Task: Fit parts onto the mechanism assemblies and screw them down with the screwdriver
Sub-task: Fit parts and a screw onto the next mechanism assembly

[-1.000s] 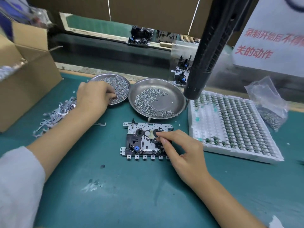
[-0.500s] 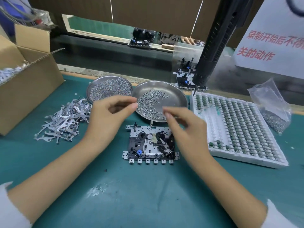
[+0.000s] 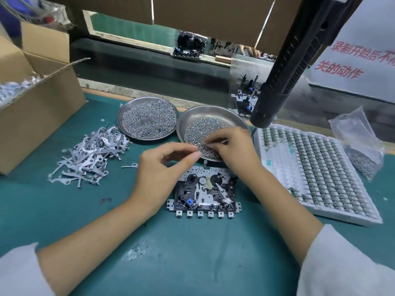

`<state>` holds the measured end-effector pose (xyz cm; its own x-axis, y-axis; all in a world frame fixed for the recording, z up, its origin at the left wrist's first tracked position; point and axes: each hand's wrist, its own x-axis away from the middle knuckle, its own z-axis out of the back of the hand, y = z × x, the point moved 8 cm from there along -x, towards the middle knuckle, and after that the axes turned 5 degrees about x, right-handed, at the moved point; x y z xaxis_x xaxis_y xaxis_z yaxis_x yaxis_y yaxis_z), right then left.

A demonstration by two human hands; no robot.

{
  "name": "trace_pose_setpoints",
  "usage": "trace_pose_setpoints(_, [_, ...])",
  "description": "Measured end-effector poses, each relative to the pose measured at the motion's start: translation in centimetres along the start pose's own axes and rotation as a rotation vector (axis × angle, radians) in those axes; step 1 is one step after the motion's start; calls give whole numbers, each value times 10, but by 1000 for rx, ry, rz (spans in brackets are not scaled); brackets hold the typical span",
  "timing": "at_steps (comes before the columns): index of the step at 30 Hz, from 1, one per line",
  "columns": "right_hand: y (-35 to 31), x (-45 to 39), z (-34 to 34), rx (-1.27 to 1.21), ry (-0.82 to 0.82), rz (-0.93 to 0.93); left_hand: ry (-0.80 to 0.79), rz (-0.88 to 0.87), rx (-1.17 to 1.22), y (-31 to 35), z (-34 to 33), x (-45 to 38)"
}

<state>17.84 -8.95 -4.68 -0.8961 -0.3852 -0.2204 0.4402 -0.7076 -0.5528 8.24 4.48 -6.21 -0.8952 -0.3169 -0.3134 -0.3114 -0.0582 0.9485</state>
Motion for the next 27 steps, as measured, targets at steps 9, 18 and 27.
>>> trace_pose_setpoints(9, [8,5,-2,64,-53,-44,-12,-9,-9,0,-1,1])
trace_pose_setpoints(18, [21,13,16,-156,114,-108,-10,18,-6,-3,1,2])
trace_pose_setpoints(27, [22,14,17,-195,131,-111,-12,14,-18,-1,0,2])
